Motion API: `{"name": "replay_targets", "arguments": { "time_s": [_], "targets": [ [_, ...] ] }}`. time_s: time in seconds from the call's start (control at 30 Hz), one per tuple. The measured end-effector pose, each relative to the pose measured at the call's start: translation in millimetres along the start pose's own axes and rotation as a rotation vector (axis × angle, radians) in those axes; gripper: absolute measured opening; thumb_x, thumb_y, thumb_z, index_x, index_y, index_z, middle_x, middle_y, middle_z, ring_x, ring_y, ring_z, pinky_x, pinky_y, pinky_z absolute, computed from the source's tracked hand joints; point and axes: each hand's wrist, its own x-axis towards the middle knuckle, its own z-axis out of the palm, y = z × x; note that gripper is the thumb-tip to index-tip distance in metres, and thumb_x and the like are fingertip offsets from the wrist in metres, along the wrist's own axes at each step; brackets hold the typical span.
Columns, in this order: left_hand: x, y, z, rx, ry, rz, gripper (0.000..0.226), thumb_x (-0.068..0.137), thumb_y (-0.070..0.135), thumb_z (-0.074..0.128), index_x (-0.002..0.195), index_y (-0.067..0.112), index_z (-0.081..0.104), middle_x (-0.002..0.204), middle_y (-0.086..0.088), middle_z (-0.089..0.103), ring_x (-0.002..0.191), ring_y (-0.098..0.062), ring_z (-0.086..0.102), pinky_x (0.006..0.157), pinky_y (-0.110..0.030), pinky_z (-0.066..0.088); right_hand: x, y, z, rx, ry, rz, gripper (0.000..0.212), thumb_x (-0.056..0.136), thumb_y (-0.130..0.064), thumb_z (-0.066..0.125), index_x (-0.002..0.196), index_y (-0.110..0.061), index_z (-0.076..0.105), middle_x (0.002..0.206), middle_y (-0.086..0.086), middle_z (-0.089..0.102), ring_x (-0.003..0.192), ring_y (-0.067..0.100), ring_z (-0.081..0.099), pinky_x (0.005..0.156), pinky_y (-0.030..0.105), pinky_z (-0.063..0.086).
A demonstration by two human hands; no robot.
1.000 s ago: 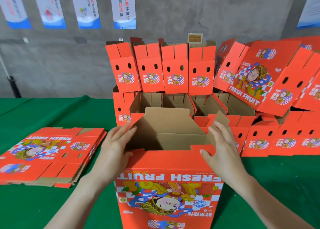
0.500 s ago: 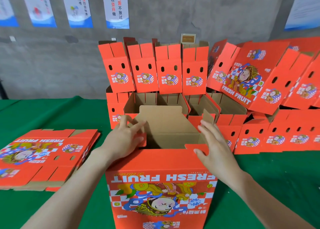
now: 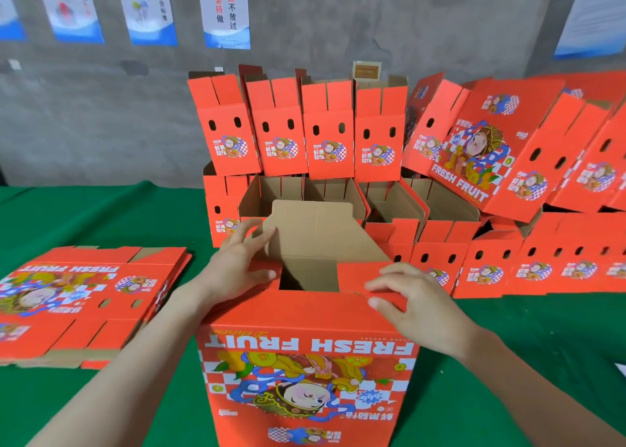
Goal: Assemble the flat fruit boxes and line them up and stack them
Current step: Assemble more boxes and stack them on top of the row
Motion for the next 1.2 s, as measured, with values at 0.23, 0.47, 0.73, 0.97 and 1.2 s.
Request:
{"name": "replay_targets", "arguments": {
  "time_s": [0.23,0.47,0.73,0.97,1.2],
  "targets": [
    [-6.7,4.2,-2.0,-0.158,0.234,0.093,0.043,0.070,-0.001,0.077,0.095,0.025,0.052,0.104,0.004,0.049,0.089,-0.009,0.051,0.081,-0.017,0.041,-2.0,4.1,8.7,0.127,0.162,0.051,0.017,0.089,-0.017,0.064,0.077,-0.012,0.073,0.082,-0.004,0.072,0.086,0.010,0.064,0.082,0.023,0.046],
    [-15.7,13.7,-7.1,-0.203,0.205,-0.007,0.024,0.078,0.008,0.050,0.065,0.027,0.054,0.068,0.005,0.061,0.067,-0.010,0.055,0.064,-0.014,0.039,-4.6,0.3,11.1,0.097,0.288,-0.015,0.018,0.086,-0.002,0.066,0.068,-0.005,0.068,0.069,0.001,0.070,0.070,0.016,0.067,0.067,0.032,0.049],
    [-11.0,16.6,-9.8,-0.073,-0.188,-0.201,0.078,0.075,0.047,0.074,0.142,0.024,0.041,0.141,0.004,0.045,0.118,-0.008,0.046,0.103,-0.023,0.033,24.4,-4.8,-0.7,0.063,0.055,0.150,0.012,0.087,-0.030,0.064,0.098,-0.025,0.063,0.106,-0.012,0.063,0.103,0.006,0.056,0.092,0.023,0.043],
    [-1.5,15.4,-3.4,0.119,-0.222,-0.212,0.085,0.074,0.055,0.072,0.144,0.021,0.038,0.142,-0.004,0.044,0.132,-0.020,0.039,0.108,-0.031,0.032,53.6,-0.4,7.8,-0.074,-0.343,0.415,0.071,0.082,-0.043,0.066,0.144,-0.025,0.035,0.142,0.002,0.039,0.132,0.024,0.035,0.107,0.039,0.034],
    [-3.7,20.9,2.4,0.238,-0.194,-0.229,0.070,0.074,0.057,0.071,0.130,0.026,0.044,0.127,-0.002,0.048,0.120,-0.023,0.040,0.101,-0.042,0.039,49.7,-7.8,16.0,-0.217,-0.289,0.401,0.066,0.082,-0.044,0.066,0.138,-0.029,0.034,0.133,-0.001,0.042,0.125,0.025,0.037,0.101,0.040,0.039]
  ]
}}
